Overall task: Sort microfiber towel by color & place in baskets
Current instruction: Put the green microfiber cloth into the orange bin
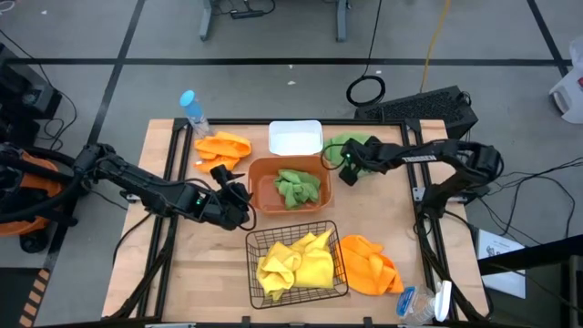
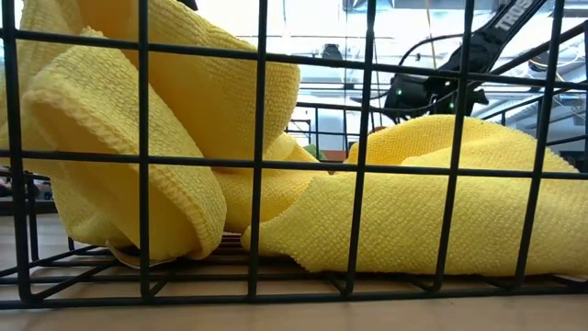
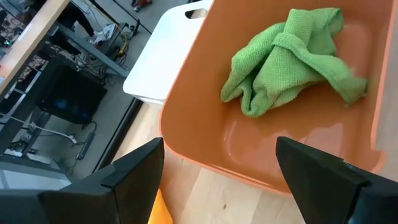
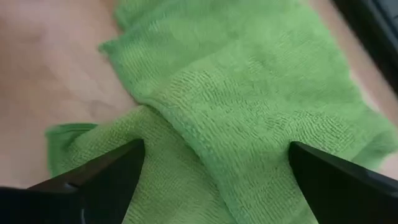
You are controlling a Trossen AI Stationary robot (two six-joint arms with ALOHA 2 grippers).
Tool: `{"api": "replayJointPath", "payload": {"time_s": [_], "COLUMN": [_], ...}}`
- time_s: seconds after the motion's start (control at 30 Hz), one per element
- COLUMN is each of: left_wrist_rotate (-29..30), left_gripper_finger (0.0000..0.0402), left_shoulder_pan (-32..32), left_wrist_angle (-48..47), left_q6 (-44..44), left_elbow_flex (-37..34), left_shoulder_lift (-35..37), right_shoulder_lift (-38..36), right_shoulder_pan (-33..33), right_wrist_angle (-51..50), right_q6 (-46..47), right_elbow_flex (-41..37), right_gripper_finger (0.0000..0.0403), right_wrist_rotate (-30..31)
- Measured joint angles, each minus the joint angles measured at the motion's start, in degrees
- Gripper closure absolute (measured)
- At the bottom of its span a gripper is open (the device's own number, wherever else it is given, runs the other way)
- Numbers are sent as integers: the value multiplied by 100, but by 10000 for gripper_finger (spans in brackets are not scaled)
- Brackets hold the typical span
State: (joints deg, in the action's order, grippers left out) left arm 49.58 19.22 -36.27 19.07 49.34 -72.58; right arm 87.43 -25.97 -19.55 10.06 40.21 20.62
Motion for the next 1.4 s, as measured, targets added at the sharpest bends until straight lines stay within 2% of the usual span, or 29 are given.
{"api": "replayJointPath", "payload": {"time_s": [0.1,0.2,0.33,0.57,0.6,0.8,1.0,1.17,1.4], "left_wrist_rotate": [-2,-88,-122,-136,-137,-241,-247,-245,-249], "left_gripper_finger": [87,87,87,87,87,87,87,87,87], "left_shoulder_pan": [4,4,4,4,4,36,83,79,79], "left_wrist_angle": [-1,0,0,24,24,52,211,367,917], "left_q6": [9,11,15,15,15,17,-13,-140,-494], "left_elbow_flex": [0,-2,-2,-2,-2,-2,-4,-7,-7], "left_shoulder_lift": [0,0,0,0,0,0,-2,-2,-2], "right_shoulder_lift": [210,331,418,433,433,128,-966,-2100,-3358], "right_shoulder_pan": [-35,-29,-29,-31,-31,2,281,751,1806], "right_wrist_angle": [23,55,51,-50,-55,-230,-313,-268,906], "right_q6": [157,352,666,1161,1174,1199,1330,1467,1308], "right_elbow_flex": [8,24,28,11,11,-27,-17,22,37], "right_gripper_finger": [27,74,168,365,382,389,398,400,400], "right_wrist_rotate": [-84,-128,-154,-85,-74,-63,9,48,44]}}
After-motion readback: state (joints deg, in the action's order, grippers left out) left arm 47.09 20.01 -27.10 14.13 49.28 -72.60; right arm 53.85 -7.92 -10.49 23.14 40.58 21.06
